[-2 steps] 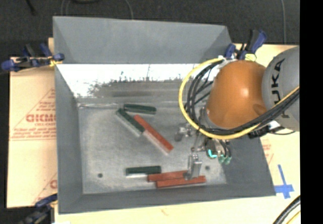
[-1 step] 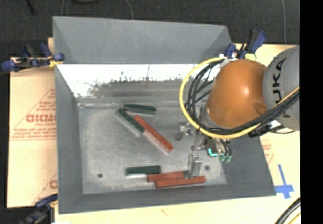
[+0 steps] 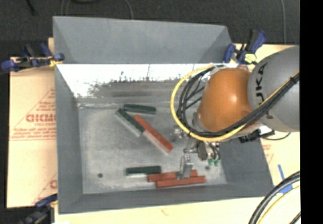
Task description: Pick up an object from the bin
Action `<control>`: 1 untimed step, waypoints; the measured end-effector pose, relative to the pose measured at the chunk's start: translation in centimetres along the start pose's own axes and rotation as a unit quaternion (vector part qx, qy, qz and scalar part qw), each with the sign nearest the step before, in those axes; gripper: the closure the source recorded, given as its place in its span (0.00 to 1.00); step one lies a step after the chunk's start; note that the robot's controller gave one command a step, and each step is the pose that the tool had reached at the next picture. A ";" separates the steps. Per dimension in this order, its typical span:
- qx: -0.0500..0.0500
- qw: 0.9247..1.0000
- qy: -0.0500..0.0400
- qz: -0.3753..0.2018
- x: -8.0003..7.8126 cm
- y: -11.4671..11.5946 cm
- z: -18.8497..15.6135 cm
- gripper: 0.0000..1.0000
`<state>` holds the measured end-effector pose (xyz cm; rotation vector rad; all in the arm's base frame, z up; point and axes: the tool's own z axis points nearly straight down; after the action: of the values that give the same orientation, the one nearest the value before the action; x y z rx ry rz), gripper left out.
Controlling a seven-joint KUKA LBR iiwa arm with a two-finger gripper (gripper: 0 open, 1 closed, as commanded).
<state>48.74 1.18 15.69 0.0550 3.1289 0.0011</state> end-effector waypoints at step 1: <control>0.001 1.000 0.005 -0.022 0.2 2.6 4.6 0.00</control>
Offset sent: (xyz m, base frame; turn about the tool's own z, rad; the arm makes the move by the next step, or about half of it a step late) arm 0.0292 0.0702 -0.0869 0.1168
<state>48.67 3.82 11.11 -0.0137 3.1384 -0.0010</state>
